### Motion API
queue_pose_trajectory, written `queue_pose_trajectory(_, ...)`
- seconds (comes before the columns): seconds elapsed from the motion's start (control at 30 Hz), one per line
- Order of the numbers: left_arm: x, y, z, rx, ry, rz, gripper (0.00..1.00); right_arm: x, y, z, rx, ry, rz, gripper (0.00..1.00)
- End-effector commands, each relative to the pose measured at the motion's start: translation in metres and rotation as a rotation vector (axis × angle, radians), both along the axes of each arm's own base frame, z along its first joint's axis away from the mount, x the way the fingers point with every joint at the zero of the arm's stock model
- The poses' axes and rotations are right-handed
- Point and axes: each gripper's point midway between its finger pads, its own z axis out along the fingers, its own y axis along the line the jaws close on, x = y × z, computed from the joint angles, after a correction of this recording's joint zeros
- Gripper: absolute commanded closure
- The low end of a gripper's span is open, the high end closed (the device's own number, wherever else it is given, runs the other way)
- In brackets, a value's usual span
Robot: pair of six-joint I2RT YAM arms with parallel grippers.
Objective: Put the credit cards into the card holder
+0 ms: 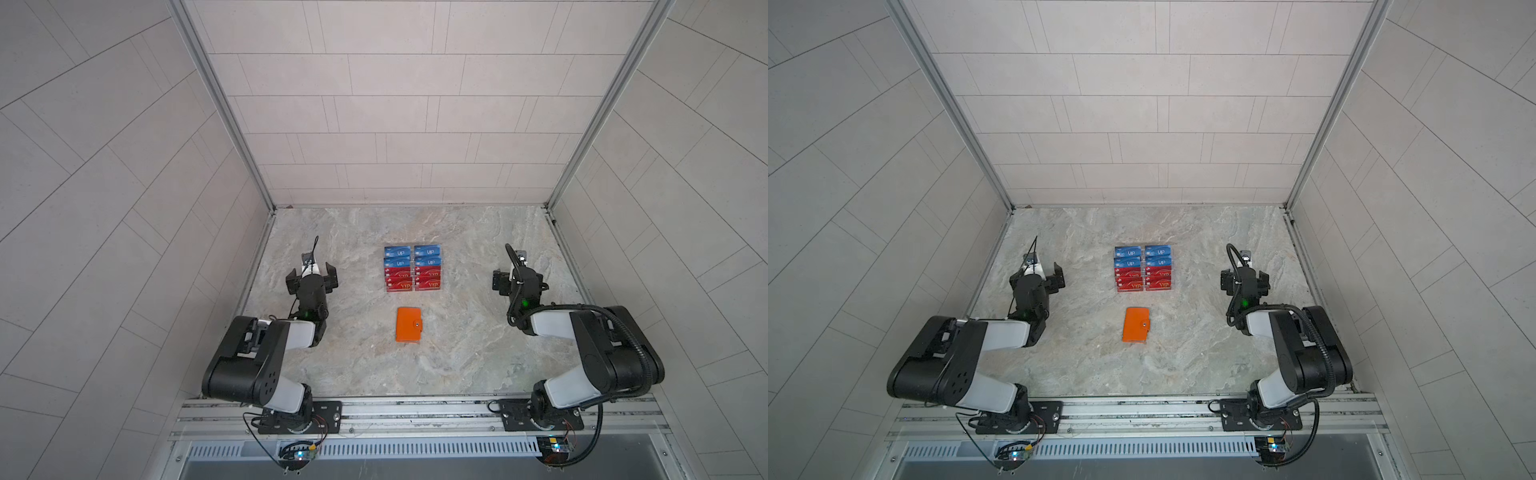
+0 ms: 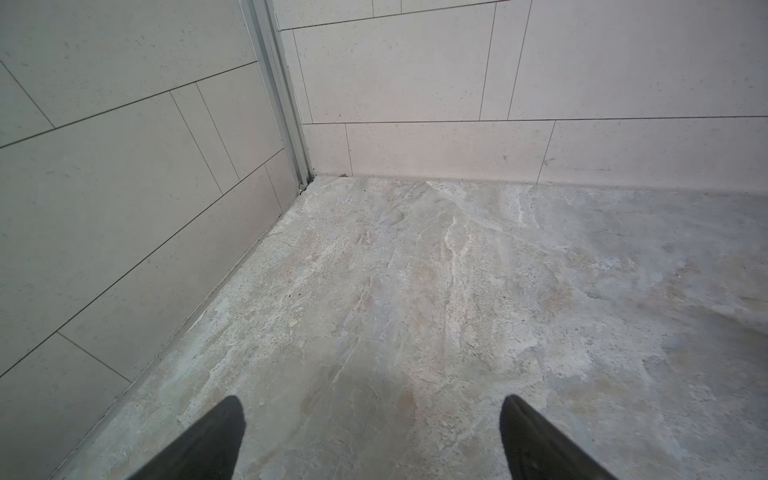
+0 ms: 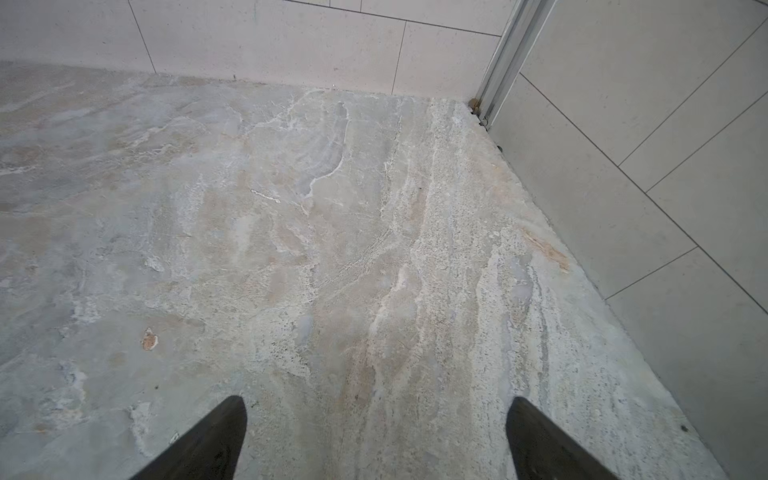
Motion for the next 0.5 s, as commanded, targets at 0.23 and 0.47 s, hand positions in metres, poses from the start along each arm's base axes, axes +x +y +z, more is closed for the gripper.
queue_pose_trajectory(0.23,0.0011,0.0017,0.0085,-0.003,-0.03,0.006,0.0,0.0046,0.0005,0.0053,-0.017,-0.014,-0.002,0.0)
queue_pose_trajectory(0.47,0.0018,0.0012,0.0085,-0.003,-0.029,0.004,0.0,0.0045,0.0007,0.0049,-0.017,-0.011,-0.001,0.0)
